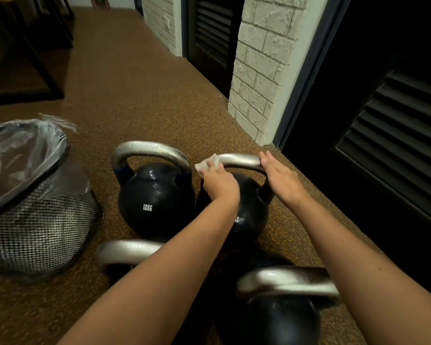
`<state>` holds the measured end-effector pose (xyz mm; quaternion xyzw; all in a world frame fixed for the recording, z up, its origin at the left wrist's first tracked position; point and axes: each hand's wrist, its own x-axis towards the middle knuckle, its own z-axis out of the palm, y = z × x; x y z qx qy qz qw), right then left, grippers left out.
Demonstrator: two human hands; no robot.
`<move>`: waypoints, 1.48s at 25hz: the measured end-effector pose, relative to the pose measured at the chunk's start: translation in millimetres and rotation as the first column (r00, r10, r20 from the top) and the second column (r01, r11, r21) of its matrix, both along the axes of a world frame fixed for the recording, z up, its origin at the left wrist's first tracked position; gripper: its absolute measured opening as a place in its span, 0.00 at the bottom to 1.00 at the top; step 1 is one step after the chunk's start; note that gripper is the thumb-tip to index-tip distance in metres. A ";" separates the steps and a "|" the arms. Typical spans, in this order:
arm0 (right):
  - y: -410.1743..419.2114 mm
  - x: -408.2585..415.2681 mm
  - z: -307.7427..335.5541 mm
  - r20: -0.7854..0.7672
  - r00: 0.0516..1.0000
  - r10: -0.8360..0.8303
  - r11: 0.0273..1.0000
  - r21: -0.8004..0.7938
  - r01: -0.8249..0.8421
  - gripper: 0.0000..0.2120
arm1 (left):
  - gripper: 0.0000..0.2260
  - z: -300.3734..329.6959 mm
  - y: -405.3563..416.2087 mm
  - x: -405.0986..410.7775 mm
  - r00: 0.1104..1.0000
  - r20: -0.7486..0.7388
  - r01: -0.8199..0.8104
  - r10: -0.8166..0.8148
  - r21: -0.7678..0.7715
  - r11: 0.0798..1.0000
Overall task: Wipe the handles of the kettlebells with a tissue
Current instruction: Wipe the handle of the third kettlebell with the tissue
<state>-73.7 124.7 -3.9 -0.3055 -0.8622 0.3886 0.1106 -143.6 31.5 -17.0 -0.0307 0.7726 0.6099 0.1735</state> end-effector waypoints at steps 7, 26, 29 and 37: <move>-1.6 1.3 2.2 -0.002 1.000 -0.025 1.000 -0.016 0.025 0.22 | 0.21 -17.5 6.8 3.5 0.738 -0.445 0.271 -0.506 -0.491 0.828; 0.6 0.9 -1.7 0.000 1.000 -0.030 0.999 -0.016 0.030 0.22 | 0.13 -7.0 -22.0 -80.0 0.554 -0.458 0.418 -0.695 -0.569 0.708; -0.3 0.9 -1.9 -0.005 0.999 -0.038 0.999 -0.009 0.037 0.21 | 0.17 -11.7 -22.7 -60.2 0.382 -0.581 0.433 -0.718 -0.574 0.695; -1.8 3.8 2.1 0.006 0.999 -0.049 0.997 -0.053 0.049 0.23 | 0.29 -12.3 -57.4 -67.5 -0.039 -0.239 0.095 -0.970 -0.968 0.234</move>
